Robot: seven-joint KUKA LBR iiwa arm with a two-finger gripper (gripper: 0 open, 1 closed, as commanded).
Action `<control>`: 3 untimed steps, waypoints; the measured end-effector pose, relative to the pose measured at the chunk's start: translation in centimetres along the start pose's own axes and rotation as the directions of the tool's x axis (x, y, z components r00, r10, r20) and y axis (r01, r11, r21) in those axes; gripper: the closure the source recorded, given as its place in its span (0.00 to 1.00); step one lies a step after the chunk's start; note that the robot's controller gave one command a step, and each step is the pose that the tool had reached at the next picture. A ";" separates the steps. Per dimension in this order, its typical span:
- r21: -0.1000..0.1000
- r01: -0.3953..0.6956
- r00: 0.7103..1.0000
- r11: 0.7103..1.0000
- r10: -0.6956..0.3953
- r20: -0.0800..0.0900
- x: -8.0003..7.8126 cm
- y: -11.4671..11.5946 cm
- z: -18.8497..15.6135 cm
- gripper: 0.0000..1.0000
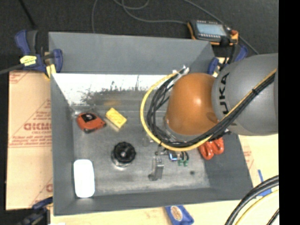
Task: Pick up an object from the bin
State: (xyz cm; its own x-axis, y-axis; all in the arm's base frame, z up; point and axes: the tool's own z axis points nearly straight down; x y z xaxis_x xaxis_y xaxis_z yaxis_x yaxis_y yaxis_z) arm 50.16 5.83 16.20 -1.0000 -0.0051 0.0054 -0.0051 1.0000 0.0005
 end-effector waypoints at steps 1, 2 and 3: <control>0.000 -0.001 1.000 1.000 0.001 0.001 0.0 0.0 -0.1 0.00; 0.001 0.041 0.999 0.999 -0.041 0.008 0.2 0.0 -0.9 0.00; 0.001 0.088 0.996 0.996 -0.088 0.013 -3.9 4.0 1.5 0.00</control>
Offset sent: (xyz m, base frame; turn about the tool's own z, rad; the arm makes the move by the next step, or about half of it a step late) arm -0.0097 -0.0002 0.0211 -0.1496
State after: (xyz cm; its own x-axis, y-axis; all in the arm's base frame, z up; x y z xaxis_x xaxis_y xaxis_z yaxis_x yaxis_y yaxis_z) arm 54.07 9.83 14.69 -0.9956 -0.0931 -0.0073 -0.0931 0.9957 0.0001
